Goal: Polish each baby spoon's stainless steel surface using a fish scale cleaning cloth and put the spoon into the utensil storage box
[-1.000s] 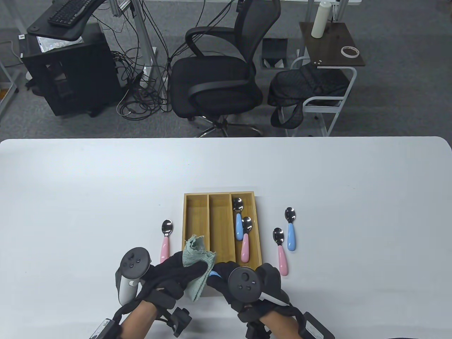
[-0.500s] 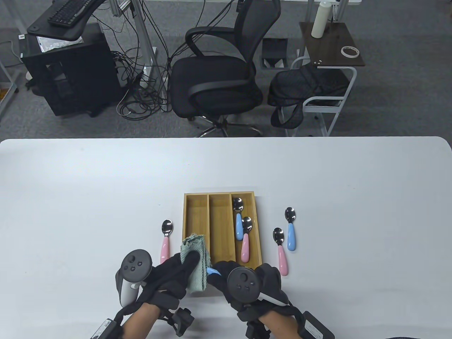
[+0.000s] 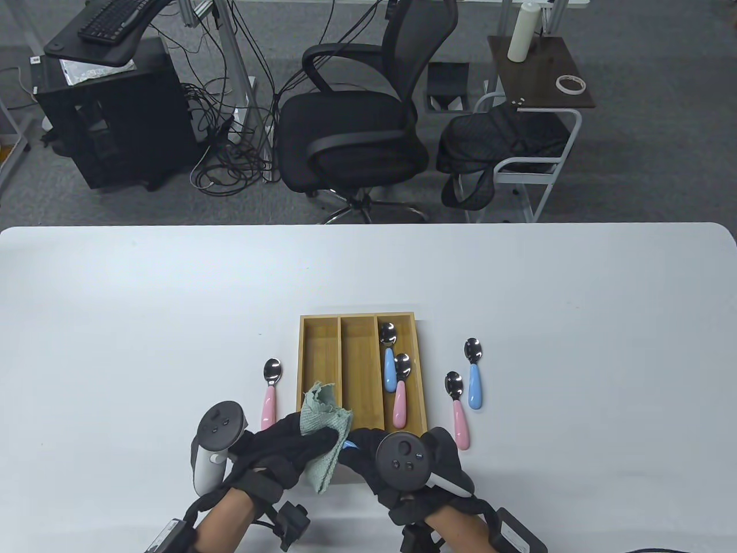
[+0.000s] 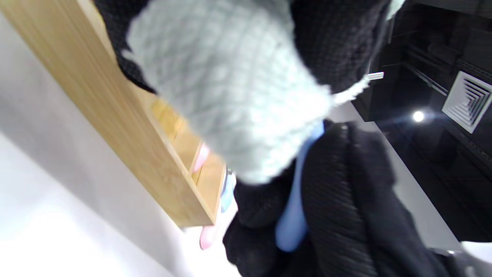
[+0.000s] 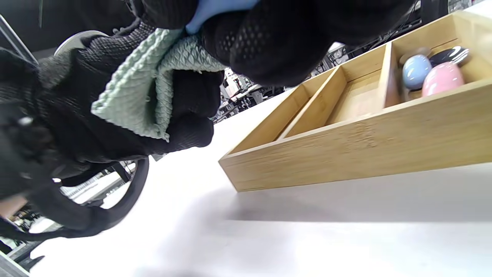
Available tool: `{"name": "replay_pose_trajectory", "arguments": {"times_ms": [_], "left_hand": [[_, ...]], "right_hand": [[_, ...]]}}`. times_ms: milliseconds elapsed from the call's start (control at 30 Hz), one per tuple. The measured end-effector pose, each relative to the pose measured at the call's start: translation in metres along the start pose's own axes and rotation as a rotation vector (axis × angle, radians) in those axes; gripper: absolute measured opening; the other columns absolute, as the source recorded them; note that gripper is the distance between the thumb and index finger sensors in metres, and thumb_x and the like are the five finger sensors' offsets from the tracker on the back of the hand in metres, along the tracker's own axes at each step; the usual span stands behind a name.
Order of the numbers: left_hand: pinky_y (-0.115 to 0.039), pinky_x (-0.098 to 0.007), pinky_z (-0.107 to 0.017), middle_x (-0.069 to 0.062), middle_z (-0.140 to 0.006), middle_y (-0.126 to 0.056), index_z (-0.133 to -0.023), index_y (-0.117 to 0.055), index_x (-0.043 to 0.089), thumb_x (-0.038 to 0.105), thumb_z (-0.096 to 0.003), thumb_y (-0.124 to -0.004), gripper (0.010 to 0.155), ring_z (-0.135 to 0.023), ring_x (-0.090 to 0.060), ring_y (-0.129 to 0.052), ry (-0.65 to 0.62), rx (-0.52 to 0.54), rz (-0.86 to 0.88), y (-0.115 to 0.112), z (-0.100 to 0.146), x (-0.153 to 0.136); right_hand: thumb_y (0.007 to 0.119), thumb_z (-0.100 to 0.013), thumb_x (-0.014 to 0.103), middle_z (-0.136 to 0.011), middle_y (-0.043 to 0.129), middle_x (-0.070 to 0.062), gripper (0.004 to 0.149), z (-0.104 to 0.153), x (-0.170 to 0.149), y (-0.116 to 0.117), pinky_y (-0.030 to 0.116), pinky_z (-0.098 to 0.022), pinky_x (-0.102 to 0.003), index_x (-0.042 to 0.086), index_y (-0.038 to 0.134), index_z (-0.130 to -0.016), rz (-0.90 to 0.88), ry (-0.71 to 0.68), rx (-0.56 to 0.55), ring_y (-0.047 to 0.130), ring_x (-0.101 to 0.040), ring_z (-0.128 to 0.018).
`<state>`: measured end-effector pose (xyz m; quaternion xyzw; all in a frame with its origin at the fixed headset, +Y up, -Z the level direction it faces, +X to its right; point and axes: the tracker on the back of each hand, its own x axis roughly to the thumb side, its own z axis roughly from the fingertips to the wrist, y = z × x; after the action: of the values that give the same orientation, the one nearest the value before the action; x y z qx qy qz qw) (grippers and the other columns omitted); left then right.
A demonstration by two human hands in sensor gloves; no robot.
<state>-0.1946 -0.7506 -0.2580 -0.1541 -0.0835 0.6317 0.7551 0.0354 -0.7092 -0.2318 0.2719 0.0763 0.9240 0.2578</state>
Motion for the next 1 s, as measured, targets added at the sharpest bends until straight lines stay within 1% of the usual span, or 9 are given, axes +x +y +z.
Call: {"name": "replay_pose_trajectory", "arguments": {"times_ms": [133, 267, 367, 533, 667, 767, 833, 933, 1000], "left_hand": [[-0.09, -0.041, -0.048, 0.002, -0.067, -0.097, -0.088, -0.079, 0.011, 0.056, -0.0499, -0.082, 0.059, -0.052, -0.013, -0.107, -0.043, 0.047, -0.084, 0.003, 0.001, 0.002], [-0.09, -0.041, -0.048, 0.002, -0.065, -0.098, -0.087, -0.081, 0.01, 0.055, -0.0535, -0.074, 0.057, -0.052, -0.013, -0.107, -0.059, 0.056, -0.108, 0.004, 0.0, 0.003], [-0.09, -0.041, -0.048, 0.001, -0.066, -0.099, -0.087, -0.082, 0.008, 0.053, -0.0567, -0.069, 0.056, -0.052, -0.014, -0.108, -0.087, 0.07, -0.157, 0.003, 0.002, 0.007], [-0.089, -0.042, -0.049, 0.0, -0.068, -0.099, -0.089, -0.081, 0.008, 0.052, -0.0583, -0.066, 0.055, -0.054, -0.015, -0.107, -0.11, 0.071, -0.196, 0.003, 0.003, 0.009], [-0.089, -0.042, -0.049, -0.001, -0.069, -0.099, -0.089, -0.081, 0.009, 0.051, -0.0591, -0.065, 0.054, -0.055, -0.016, -0.107, -0.11, 0.067, -0.201, 0.002, 0.002, 0.008], [-0.089, -0.042, -0.049, -0.001, -0.069, -0.1, -0.089, -0.081, 0.011, 0.05, -0.0596, -0.064, 0.052, -0.055, -0.016, -0.108, -0.107, 0.083, -0.228, 0.003, 0.003, 0.008], [-0.089, -0.043, -0.049, -0.001, -0.069, -0.1, -0.089, -0.081, 0.013, 0.05, -0.06, -0.064, 0.05, -0.055, -0.017, -0.108, -0.113, 0.117, -0.256, 0.005, 0.004, 0.01], [-0.089, -0.042, -0.049, 0.004, -0.068, -0.1, -0.087, -0.082, 0.015, 0.05, -0.0607, -0.063, 0.048, -0.055, -0.015, -0.108, -0.117, 0.183, -0.289, 0.013, 0.005, 0.012], [-0.09, -0.041, -0.048, 0.007, -0.067, -0.099, -0.087, -0.081, 0.015, 0.05, -0.0614, -0.062, 0.048, -0.054, -0.013, -0.108, -0.084, 0.336, -0.222, 0.032, 0.008, 0.007]], "right_hand": [[0.055, -0.064, 0.046, -0.074, 0.085, -0.004, 0.047, 0.0, 0.006, 0.002, 0.088, -0.033, -0.03, 0.013, 0.066, -0.096, -0.032, -0.01, 0.014, 0.098, -0.017, -0.043], [0.057, -0.064, 0.047, -0.074, 0.087, -0.003, 0.048, -0.001, 0.002, 0.002, 0.09, -0.034, -0.029, 0.014, 0.068, -0.096, -0.063, -0.012, 0.032, 0.101, -0.017, -0.043], [0.059, -0.064, 0.048, -0.076, 0.089, -0.002, 0.048, -0.002, -0.002, 0.0, 0.089, -0.038, -0.033, 0.015, 0.07, -0.096, -0.108, 0.007, 0.094, 0.101, -0.02, -0.05], [0.063, -0.063, 0.049, -0.081, 0.089, -0.002, 0.048, -0.004, -0.003, 0.0, 0.086, -0.046, -0.038, 0.016, 0.07, -0.097, -0.129, 0.039, 0.189, 0.096, -0.025, -0.061], [0.064, -0.063, 0.049, -0.082, 0.088, -0.002, 0.048, -0.004, -0.004, -0.001, 0.085, -0.043, -0.036, 0.016, 0.069, -0.098, -0.138, 0.053, 0.247, 0.095, -0.025, -0.059], [0.064, -0.063, 0.05, -0.079, 0.09, -0.002, 0.048, -0.002, -0.002, -0.006, 0.086, -0.039, -0.033, 0.015, 0.071, -0.097, -0.099, 0.062, 0.258, 0.097, -0.024, -0.052], [0.065, -0.063, 0.05, -0.077, 0.091, -0.002, 0.048, 0.0, 0.001, -0.01, 0.086, -0.037, -0.032, 0.015, 0.072, -0.096, -0.041, 0.067, 0.231, 0.097, -0.022, -0.048], [0.065, -0.063, 0.05, -0.074, 0.092, -0.002, 0.049, 0.0, -0.001, -0.016, 0.086, -0.032, -0.029, 0.013, 0.074, -0.094, -0.046, 0.071, 0.214, 0.097, -0.019, -0.04], [0.066, -0.063, 0.049, -0.072, 0.093, -0.003, 0.049, 0.0, -0.009, -0.02, 0.086, -0.028, -0.026, 0.011, 0.075, -0.093, -0.037, 0.122, 0.173, 0.097, -0.015, -0.035]]}}
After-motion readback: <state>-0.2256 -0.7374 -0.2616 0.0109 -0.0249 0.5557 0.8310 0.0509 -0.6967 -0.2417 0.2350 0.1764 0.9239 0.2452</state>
